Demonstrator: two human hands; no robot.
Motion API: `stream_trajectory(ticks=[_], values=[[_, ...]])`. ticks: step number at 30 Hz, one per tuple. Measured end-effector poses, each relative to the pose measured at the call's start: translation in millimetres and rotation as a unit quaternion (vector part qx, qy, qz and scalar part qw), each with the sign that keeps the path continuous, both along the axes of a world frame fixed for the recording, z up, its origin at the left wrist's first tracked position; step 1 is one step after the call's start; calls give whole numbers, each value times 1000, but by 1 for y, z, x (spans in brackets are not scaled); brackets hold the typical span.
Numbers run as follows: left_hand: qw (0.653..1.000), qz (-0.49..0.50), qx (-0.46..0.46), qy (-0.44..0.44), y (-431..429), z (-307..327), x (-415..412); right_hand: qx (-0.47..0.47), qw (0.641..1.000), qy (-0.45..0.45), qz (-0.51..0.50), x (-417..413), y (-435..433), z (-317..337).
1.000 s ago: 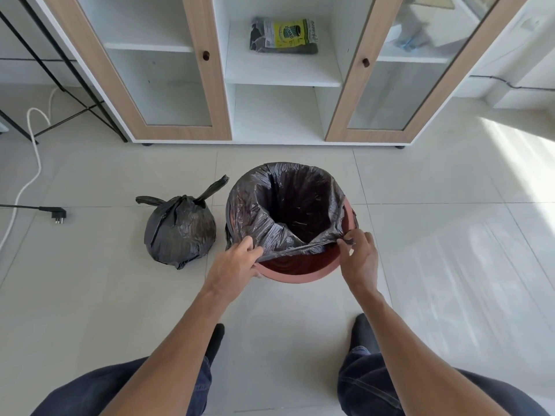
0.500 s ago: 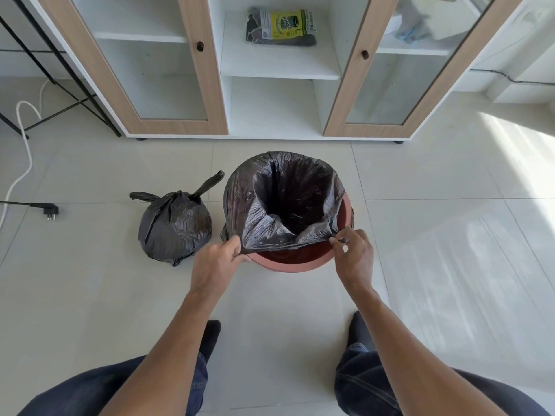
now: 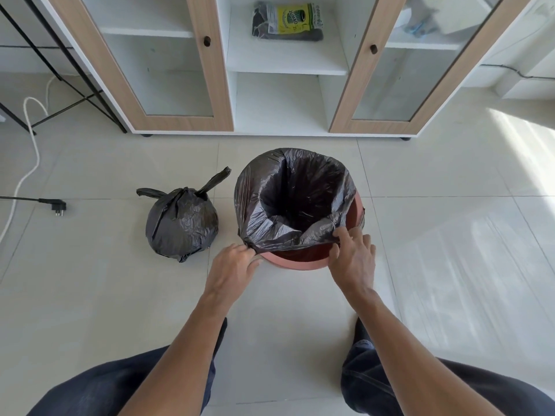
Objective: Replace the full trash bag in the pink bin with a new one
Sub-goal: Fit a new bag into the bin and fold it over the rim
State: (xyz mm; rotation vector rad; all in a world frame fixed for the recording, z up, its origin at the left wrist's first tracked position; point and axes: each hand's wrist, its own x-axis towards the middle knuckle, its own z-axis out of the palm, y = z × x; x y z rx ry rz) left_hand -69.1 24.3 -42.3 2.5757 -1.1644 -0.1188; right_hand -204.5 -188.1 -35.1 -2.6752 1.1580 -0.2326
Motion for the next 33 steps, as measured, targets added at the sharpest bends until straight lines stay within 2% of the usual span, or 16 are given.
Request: stream_trajectory(ticks=[6, 9, 12, 17, 22, 26, 28, 33], values=[[999, 37, 10, 16, -7, 17, -5, 1, 995, 22, 92, 8, 9, 2], [999, -41, -7, -7, -16, 28, -10, 35, 993, 19, 115, 9, 7, 3], [994, -108, 20, -8, -29, 29, -9, 92, 988, 11, 120, 9, 6, 6], [991, -104, 40, 76, -40, 26, -4, 141, 981, -3, 134, 3, 0, 8], [989, -73, 33, 121, -43, 26, -2, 124, 979, -15, 160, -4, 8, 9], [994, -85, 39, 55, -41, 29, -4, 80, 974, -1, 211, -16, 9, 6], [994, -101, 47, -1, -37, 31, -9, 46, 977, -3, 209, -21, 11, 5], [989, -119, 49, -74, -36, 25, -17, 6, 984, -16, 179, -23, 16, 5]])
